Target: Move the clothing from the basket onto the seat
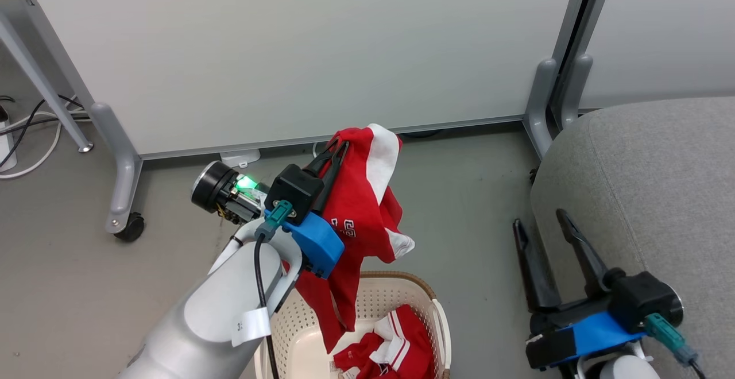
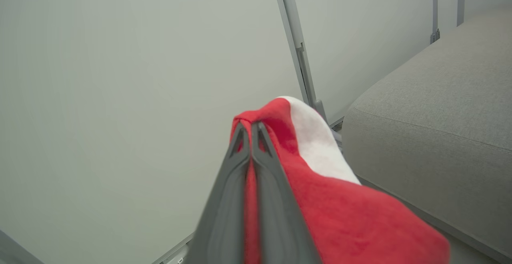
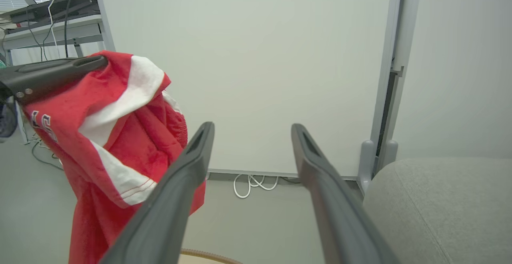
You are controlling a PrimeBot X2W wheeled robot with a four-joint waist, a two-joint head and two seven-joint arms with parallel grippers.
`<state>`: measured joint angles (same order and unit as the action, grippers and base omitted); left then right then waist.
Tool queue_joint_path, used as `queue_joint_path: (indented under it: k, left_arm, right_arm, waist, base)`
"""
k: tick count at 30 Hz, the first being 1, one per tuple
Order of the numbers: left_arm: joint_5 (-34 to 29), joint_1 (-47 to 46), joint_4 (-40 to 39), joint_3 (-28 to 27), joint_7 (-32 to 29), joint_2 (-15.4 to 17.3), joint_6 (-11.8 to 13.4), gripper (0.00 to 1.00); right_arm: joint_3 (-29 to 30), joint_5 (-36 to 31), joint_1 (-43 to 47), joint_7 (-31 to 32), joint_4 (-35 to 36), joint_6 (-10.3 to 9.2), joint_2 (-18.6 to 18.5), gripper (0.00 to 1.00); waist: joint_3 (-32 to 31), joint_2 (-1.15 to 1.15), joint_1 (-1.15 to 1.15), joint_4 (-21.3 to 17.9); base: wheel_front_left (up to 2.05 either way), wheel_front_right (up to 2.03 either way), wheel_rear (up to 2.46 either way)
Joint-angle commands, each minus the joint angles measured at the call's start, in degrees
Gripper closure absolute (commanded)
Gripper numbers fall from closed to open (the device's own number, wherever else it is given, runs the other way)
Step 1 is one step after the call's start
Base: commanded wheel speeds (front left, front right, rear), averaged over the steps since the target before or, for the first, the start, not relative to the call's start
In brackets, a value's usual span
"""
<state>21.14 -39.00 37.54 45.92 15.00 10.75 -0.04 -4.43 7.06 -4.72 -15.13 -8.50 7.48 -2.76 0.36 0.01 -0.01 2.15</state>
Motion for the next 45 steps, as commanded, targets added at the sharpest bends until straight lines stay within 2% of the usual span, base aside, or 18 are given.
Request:
queue_joint_path:
  k: [1, 10, 17, 32, 33, 34, 35, 45]
  left_arm:
    - [-0.3, 0.1, 0.1, -0.3, 0.3, -0.1, -0.3, 1.00]
    - [-0.9, -0.7, -0.4, -0.3, 0.3, -1.1, -0.8, 1.00]
    - [-1.6, -1.5, -1.8, -0.2, 0.3, -1.8, -1.1, 1.00]
    - [-3.0, -2.5, -3.6, 0.5, 0.3, -3.7, -1.9, 1.00]
    - [-3.0, -2.5, -3.6, 0.4, 0.3, -3.8, -2.0, 1.00]
    - [-3.0, -2.5, -3.6, 0.4, 0.3, -3.9, -2.1, 1.00]
    - [-3.1, -2.5, -3.6, 0.4, 0.3, -4.0, -2.2, 1.00]
    - [-3.3, -1.9, -3.4, -0.2, 0.3, -4.2, -2.4, 1.00]
  right_arm:
    - [-1.2, -0.3, -1.0, 0.0, -0.2, 0.03, -0.2, 0.00]
    - [-12.6, -1.5, -5.0, 0.0, -2.5, 0.03, -0.2, 0.00]
    - [-19.8, -2.3, -10.5, 0.0, -7.2, 0.03, -0.2, 0.00]
    - [-25.0, -0.8, -20.4, 0.0, -18.0, 0.03, -0.2, 0.00]
    - [-25.3, -0.5, -20.6, 0.0, -18.6, 0.03, -0.2, 0.15]
    - [-25.4, -0.2, -20.9, 0.0, -19.1, 0.02, -0.2, 0.63]
    - [-25.4, 0.0, -21.1, 0.0, -19.4, 0.03, -0.2, 0.98]
    - [-26.0, 0.9, -21.2, 0.0, -20.1, 0.03, -0.2, 1.00]
  waist:
    - [0.0, -0.01, 0.01, 0.0]
    - [0.7, -0.01, 0.01, 0.4]
    - [2.1, -0.01, 0.01, 1.0]
    - [4.2, -0.01, 0.01, 3.1]
    - [4.2, -0.01, 0.01, 3.1]
    - [4.2, -0.01, 0.01, 3.2]
    - [4.2, -0.01, 0.01, 3.2]
    - [3.8, -0.01, 0.01, 3.0]
  base:
    - [0.00, 0.00, 0.00]
    - [0.00, 0.00, 0.00]
    - [0.00, 0.00, 0.00]
    - [0.00, 0.00, 0.00]
    - [0.00, 0.00, 0.00]
    - [0.00, 0.00, 0.00]
    - [0.00, 0.00, 0.00]
    - [0.00, 0.00, 0.00]
